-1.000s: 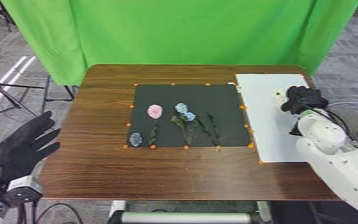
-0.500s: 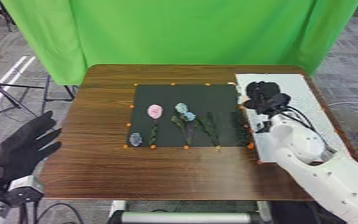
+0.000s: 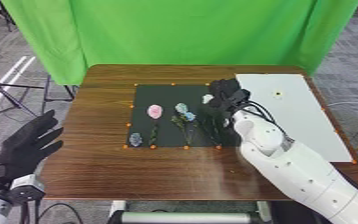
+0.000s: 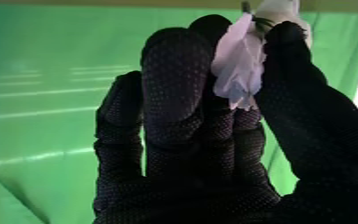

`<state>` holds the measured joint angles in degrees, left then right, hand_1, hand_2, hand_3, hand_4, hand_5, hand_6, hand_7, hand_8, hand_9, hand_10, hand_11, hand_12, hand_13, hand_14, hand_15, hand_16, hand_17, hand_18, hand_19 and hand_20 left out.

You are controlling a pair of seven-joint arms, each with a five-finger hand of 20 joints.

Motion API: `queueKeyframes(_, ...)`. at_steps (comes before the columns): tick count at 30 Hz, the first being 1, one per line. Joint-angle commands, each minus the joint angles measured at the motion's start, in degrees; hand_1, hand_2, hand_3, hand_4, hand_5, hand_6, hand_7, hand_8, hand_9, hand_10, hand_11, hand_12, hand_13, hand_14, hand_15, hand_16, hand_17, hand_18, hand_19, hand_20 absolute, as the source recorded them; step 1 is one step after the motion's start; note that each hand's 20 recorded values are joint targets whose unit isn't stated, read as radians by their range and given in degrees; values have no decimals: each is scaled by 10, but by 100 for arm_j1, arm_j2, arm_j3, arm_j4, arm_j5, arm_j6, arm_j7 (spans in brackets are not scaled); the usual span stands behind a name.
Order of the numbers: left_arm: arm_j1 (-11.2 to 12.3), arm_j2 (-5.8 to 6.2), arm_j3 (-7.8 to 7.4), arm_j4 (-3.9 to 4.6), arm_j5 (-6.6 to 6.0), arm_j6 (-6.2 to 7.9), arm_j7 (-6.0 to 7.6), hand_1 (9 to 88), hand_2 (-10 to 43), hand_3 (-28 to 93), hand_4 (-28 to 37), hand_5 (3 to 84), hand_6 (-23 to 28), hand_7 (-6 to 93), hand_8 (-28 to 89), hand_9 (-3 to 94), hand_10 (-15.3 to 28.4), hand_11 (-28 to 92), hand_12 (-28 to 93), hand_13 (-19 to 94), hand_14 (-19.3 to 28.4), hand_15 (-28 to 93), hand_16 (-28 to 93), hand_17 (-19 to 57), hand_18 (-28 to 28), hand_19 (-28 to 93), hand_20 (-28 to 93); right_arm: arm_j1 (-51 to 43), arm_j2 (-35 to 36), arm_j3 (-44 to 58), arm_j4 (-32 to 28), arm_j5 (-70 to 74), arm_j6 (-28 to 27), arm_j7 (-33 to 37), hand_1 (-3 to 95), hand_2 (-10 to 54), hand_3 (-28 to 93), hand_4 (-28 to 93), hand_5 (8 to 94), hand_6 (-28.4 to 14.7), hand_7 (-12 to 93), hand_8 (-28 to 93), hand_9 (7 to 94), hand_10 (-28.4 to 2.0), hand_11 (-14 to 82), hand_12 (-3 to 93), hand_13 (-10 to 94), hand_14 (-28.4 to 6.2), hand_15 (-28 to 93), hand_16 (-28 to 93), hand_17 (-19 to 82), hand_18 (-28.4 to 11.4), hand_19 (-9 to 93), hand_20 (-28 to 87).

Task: Arrange flowers

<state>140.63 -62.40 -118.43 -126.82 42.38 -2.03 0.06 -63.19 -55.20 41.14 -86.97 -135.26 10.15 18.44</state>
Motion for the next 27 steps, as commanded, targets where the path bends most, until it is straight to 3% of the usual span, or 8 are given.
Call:
queueKeyframes(1,35,-24,-8,2,-28,-4,-60,246,-7,697,-283,229,14,186,-97,188,95,128,186,139,122,162,66,-128,193,371,91,107,6,-141,207,-341,-91,307,489,-95,807,-283,650,32,518,-16,826,-51,207,519,792,14,467,397,280,-165,749,475)
queueKeyframes(10,23,-41,-9,14,-24,-14,-81,246,-6,697,-283,230,14,185,-98,188,95,128,187,139,122,162,65,-127,192,369,90,-5,51,55,83,-265,-374,103,437,-95,816,-283,577,19,489,-33,761,-54,153,472,737,16,436,419,242,-168,734,480)
queueKeyframes(15,25,-48,-18,8,-18,-16,-89,246,-6,696,-282,230,15,185,-97,188,95,128,186,138,122,163,65,-128,192,370,90,-76,109,175,-30,-120,-617,-38,391,-95,836,-283,559,23,415,-55,736,-61,221,415,695,2,451,381,224,-172,724,492)
queueKeyframes(16,28,-48,-23,11,-20,-17,-84,246,-7,697,-283,229,14,184,-97,188,95,128,186,138,122,163,65,-128,192,371,90,-103,107,214,-40,-109,-623,-112,356,-95,861,-282,560,25,386,-117,689,-73,268,316,683,-10,468,348,218,-175,724,495)
queueKeyframes(18,44,-57,-30,3,-17,-6,-86,246,-7,698,-283,229,14,184,-96,188,95,128,186,138,122,163,65,-128,192,370,90,-119,122,214,-71,-137,-632,-155,328,-95,882,-281,560,25,368,-183,661,-81,301,251,672,-24,496,292,212,-178,724,498)
queueKeyframes(27,31,-60,-37,14,-23,-14,-99,247,-7,697,-283,229,14,185,-97,188,95,128,185,138,122,163,65,-128,192,371,90,-236,134,454,-188,-42,-1243,-256,268,-95,870,-282,506,8,345,-177,599,-91,293,244,625,-38,511,271,177,-190,716,509)
